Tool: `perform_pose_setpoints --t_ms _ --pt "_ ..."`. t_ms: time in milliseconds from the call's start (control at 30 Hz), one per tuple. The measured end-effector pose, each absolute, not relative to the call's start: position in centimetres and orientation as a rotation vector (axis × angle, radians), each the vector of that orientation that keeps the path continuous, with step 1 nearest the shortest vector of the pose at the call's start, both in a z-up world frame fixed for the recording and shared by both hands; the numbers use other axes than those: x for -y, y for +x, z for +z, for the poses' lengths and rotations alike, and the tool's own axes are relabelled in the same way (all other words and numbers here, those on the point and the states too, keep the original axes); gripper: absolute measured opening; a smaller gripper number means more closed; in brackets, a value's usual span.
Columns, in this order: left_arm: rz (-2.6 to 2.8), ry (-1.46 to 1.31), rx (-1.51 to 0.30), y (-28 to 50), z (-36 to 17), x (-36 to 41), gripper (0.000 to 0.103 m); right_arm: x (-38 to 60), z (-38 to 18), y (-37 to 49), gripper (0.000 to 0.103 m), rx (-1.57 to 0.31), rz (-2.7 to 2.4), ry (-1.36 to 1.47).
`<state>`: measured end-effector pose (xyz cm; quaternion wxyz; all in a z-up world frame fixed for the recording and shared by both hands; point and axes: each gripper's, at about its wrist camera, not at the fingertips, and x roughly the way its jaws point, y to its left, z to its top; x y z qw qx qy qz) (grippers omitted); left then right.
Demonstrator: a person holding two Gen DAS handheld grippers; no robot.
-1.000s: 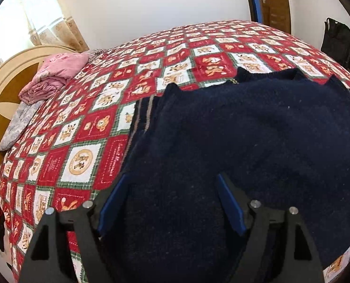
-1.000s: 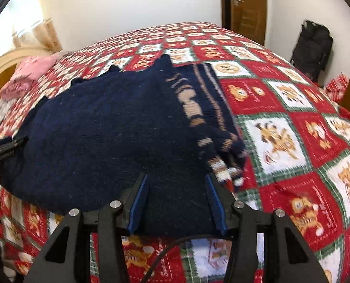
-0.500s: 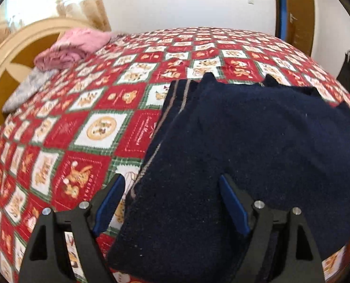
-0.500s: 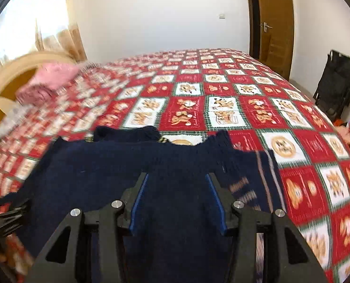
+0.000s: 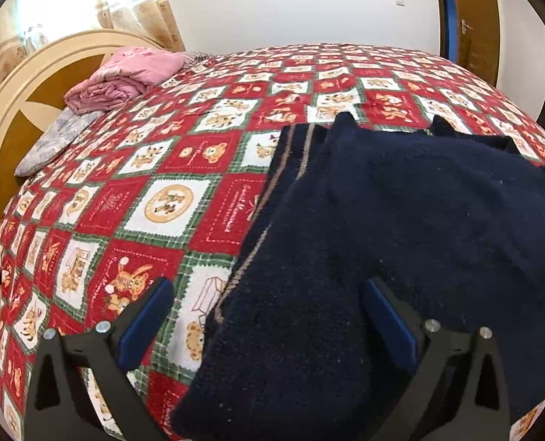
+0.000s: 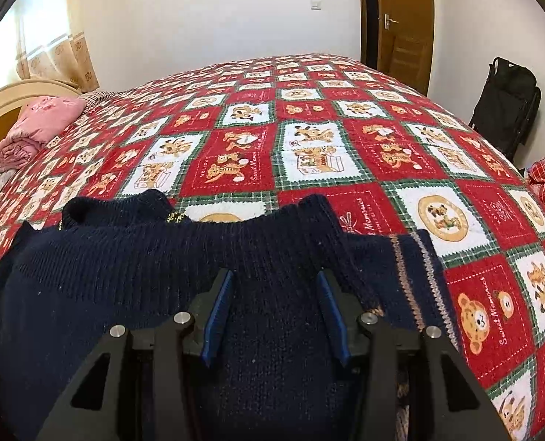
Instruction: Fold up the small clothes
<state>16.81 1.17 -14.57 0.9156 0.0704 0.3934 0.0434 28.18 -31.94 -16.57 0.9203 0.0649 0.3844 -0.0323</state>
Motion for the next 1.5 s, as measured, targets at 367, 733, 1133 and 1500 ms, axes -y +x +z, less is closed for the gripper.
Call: perform_pose_setpoints --t_ms 367,733,1133,1500 --pt "0.069 0.165 -0.820 15.4 -13.7 -1.2 0.103 28.5 -11.6 20.9 0.050 -0.658 -0.047 0.135" --pt "-0.032 0.103 -0.841 14.2 -13.1 0.1 0.103 29.0 -9.4 11.0 0.051 -0.501 0.178 0.459" --pt "-0.109 0.087 -0.765 9.4 -10.0 0.6 0.103 27.4 -6.4 6.0 0.051 -0.460 0.186 0.391" --pt "-0.128 0.120 -0.677 4.4 -7.2 0.5 0.103 28.1 0.9 -3.0 0.051 -0.739 0.328 0.527"
